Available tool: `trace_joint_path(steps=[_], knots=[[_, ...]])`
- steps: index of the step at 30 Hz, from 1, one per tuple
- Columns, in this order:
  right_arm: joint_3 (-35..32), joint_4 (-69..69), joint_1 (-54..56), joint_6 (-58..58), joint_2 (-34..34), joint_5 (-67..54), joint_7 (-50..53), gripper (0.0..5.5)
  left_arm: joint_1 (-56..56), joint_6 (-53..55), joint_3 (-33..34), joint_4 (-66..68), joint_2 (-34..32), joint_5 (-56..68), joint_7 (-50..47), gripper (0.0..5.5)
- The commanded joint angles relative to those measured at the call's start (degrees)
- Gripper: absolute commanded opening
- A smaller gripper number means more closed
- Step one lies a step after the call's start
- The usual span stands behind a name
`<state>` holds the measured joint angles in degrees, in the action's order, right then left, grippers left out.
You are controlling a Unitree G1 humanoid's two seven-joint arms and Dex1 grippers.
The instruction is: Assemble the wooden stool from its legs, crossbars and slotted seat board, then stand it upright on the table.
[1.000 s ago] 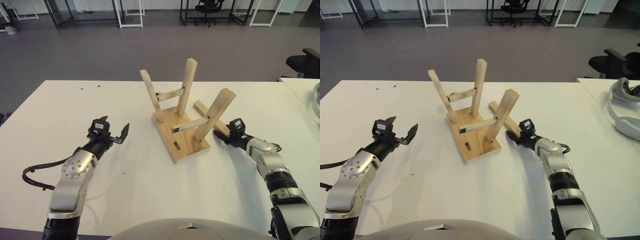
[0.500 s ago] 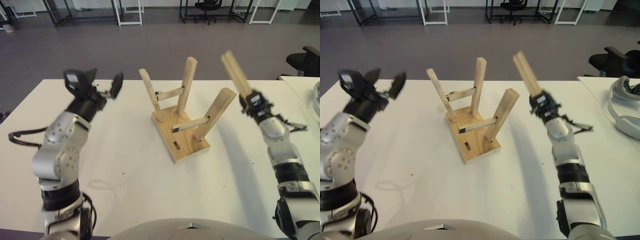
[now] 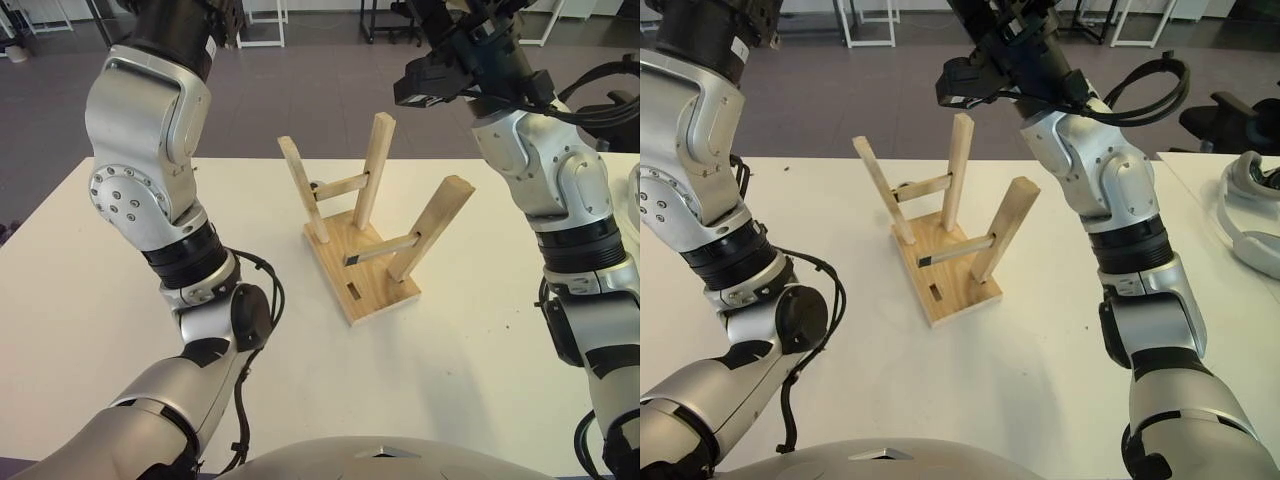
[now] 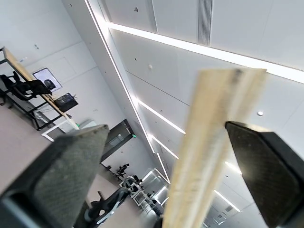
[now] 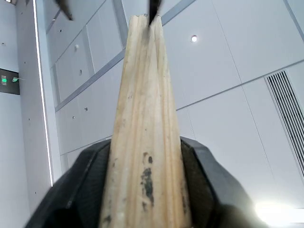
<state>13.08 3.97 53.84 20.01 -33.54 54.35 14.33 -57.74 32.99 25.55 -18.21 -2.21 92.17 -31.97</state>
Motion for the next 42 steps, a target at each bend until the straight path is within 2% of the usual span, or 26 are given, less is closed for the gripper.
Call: trace_joint_path(steps=[1, 9, 15, 23, 33, 39, 40, 42], knots=[[-0.66, 3.10, 2.13, -0.85, -1.77, 2.07, 1.60, 2.10, 3.11, -2.35, -2.35, -3.26, -0.44, 5.01, -5.39, 4.55], [4.06, 2.08, 4.14, 4.51, -4.68, 11.10, 9.34, 2.08, 4.47, -11.38, -3.28, 0.46, 0.01, 6.20, -12.22, 4.55], [7.02, 8.13, 8.23, 5.97, -6.17, 16.62, 12.26, 2.07, 6.64, -15.01, -5.08, -1.44, 1.04, 8.63, -18.53, 4.55], [14.09, 11.28, 16.52, 9.16, -8.86, 28.29, 21.86, 2.07, 11.57, -16.33, -6.01, 0.83, -0.36, 11.48, -28.94, 3.06], [21.09, 21.22, 21.74, 8.81, -10.28, 34.64, 28.47, 2.07, 12.12, -21.07, -7.82, -1.08, -0.79, 14.24, -35.24, 2.55], [20.64, 24.93, 22.32, 8.73, -10.82, 31.35, 30.32, 2.07, 13.16, -18.93, -9.12, -0.13, -3.43, 11.88, -31.80, 2.54], [19.86, 24.58, 21.75, 8.69, -10.77, 29.92, 30.47, 2.07, 12.96, -18.45, -9.51, 0.03, -3.93, 11.27, -30.26, 2.92], [18.45, 23.92, 20.75, 8.27, -10.45, 27.15, 30.00, 2.07, 11.93, -18.74, -9.69, 0.18, -3.96, 11.03, -27.63, 3.31]])
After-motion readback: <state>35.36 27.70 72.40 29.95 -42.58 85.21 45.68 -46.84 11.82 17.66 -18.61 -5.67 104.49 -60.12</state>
